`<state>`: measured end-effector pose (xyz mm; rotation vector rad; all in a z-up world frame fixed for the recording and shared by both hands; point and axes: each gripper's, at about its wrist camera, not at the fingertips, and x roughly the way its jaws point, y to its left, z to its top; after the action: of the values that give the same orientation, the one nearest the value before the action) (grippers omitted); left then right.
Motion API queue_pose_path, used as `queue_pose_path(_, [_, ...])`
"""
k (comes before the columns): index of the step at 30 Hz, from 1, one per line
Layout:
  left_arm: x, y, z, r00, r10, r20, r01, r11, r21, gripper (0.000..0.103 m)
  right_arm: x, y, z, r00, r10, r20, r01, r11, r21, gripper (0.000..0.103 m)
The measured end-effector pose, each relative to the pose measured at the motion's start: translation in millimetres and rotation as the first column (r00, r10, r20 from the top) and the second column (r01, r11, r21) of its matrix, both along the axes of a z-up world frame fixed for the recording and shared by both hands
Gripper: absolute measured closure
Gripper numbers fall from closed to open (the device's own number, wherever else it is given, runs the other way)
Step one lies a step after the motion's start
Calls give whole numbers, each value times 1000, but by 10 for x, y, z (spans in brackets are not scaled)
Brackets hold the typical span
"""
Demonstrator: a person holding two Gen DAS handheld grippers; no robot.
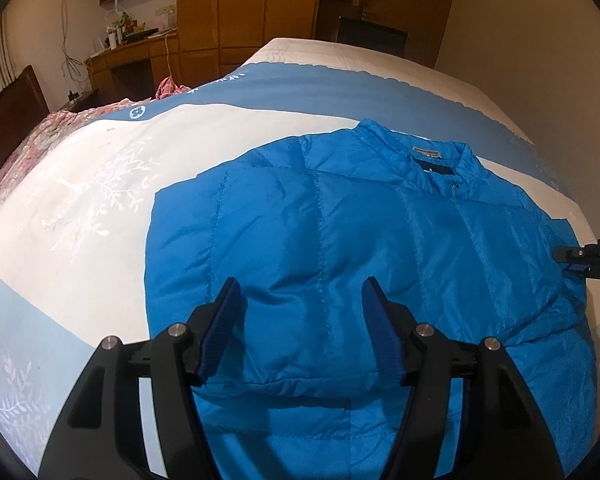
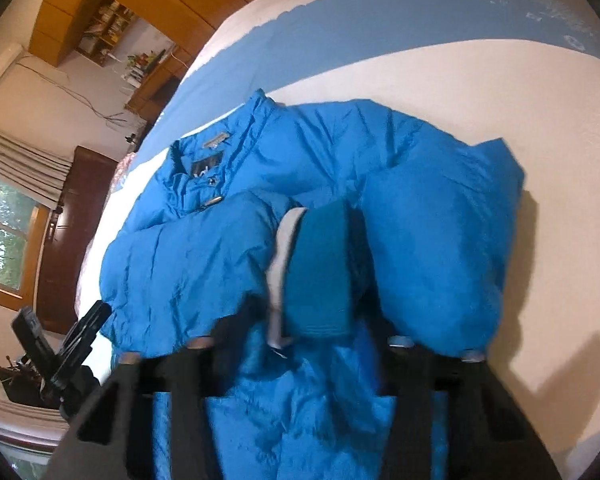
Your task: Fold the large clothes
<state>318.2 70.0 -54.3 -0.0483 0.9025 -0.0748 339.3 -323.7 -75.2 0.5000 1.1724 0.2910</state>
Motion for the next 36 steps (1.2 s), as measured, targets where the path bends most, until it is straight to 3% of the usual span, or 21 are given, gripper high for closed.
queue_pose_path(2, [-7, 8, 12, 1000, 3, 1, -3, 1000, -3, 40, -78, -15, 64, 999, -8, 32, 10, 999, -39, 93])
queue_pose_path(7, [-26, -63, 16, 1000, -16, 7, 16, 1000, 10, 38, -352, -233, 144, 997, -63, 48, 66, 996, -57, 93])
queue_pose_path(14, [37, -173, -154, 999, -36, -30, 39, 997, 74, 38, -383, -247, -97, 999, -53, -1, 53, 995, -80, 92])
queue_pose_path(17, [45, -129, -174, 999, -27, -41, 29, 998, 51, 38, -459, -290, -13, 998, -69, 13, 70, 994, -82, 87])
queue_pose_path(22, [-108, -165, 75, 999, -35, 2, 35, 999, -20, 38, -744, -263, 354, 983, -107, 152, 135, 972, -190, 85])
queue_pose_path(26, [-214, -391, 138, 996, -86, 37, 86, 996, -16, 38, -721, 91, 511, 979, -15, 202, 51, 984, -173, 85])
queue_pose_path(31, [-125, -506, -94, 994, -104, 16, 103, 994, 38, 38, -534, 425, 333, 983, 48, 177, -8, 975, -222, 85])
queue_pose_path(36, [22, -482, -308, 991, -121, -52, 123, 991, 43, 37, -457, 471, -76, 996, 62, 69, -45, 973, -226, 90])
